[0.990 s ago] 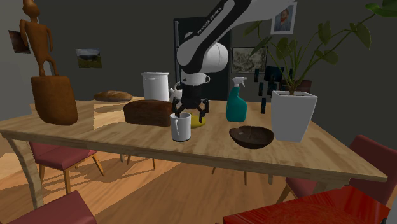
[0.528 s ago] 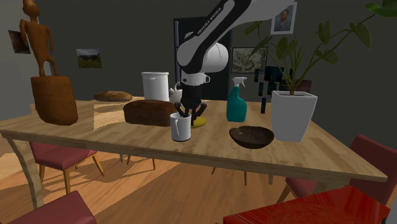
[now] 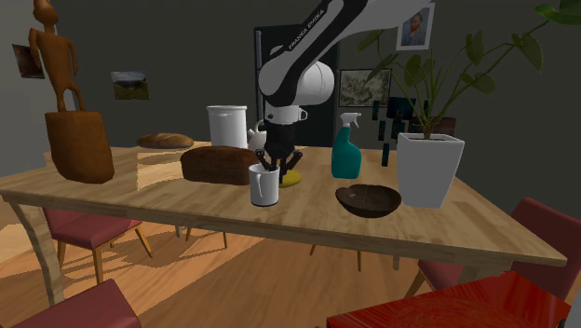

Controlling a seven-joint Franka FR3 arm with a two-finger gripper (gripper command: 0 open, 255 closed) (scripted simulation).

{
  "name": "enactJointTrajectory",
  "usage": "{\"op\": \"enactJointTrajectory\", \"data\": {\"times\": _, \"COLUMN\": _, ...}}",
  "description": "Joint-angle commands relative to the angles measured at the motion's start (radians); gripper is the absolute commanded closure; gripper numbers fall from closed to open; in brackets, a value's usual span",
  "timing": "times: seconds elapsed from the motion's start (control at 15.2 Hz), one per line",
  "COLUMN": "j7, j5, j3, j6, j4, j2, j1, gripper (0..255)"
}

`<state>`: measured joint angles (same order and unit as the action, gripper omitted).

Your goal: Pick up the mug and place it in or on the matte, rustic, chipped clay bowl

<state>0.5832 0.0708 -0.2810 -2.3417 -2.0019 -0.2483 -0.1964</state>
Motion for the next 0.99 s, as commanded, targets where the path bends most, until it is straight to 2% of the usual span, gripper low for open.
{"op": "enactJointTrajectory", "data": {"times": 0.0, "j7": -0.003, "j5": -0.005, "j3": -0.001, "j6": 0.018, "j4": 0.008, "j2": 0.010, "j1": 0.002, "gripper": 255}}
{"op": "enactJointTrajectory", "data": {"times": 0.92, "j7": -0.023, "j5": -0.037, "j3": -0.010, "j6": 0.188, "j4": 0.100, "j2": 0.092, "j1": 0.009, "gripper": 255}}
